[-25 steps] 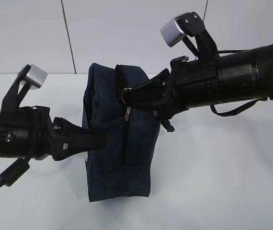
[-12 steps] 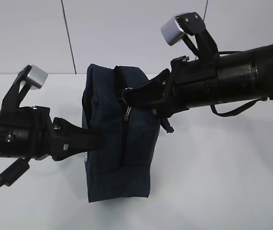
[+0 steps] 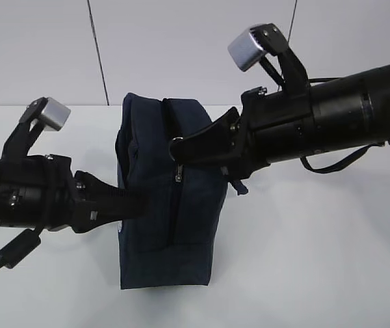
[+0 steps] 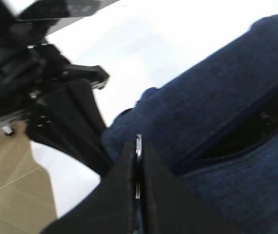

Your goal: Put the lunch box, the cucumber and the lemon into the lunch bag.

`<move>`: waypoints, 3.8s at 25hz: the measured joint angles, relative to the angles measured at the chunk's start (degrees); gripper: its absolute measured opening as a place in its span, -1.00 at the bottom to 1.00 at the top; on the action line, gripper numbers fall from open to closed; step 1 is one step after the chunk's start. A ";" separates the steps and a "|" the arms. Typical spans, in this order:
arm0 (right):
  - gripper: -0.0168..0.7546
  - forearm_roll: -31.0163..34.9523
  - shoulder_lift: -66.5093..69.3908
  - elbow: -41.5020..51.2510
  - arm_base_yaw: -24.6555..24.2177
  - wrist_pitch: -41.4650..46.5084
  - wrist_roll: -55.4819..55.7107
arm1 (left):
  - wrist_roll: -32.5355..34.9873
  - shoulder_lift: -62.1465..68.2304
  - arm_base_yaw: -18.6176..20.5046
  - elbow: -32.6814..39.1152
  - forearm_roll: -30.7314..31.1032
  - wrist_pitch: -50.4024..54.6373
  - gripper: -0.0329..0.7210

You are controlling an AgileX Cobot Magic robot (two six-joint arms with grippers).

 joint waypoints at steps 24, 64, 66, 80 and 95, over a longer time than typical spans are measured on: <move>-0.94 2.24 6.07 -6.66 0.00 -7.88 0.63 | 0.00 4.20 0.00 -0.27 1.14 -0.24 -0.93; -0.94 -5.06 25.19 -29.56 -7.60 -6.93 5.04 | 0.00 3.82 0.22 -0.60 2.73 -4.54 -0.93; -0.94 -7.28 25.19 -29.56 -8.40 -5.07 7.44 | 0.00 2.96 0.82 -0.60 2.99 -6.53 -0.93; -0.94 -14.32 24.77 -29.96 -12.07 18.02 9.68 | 0.00 -1.53 10.29 -0.60 3.22 -26.00 -0.93; -0.94 -19.48 20.44 -30.09 -10.71 23.22 11.34 | 0.00 -1.31 12.23 -7.51 3.83 -29.92 -0.91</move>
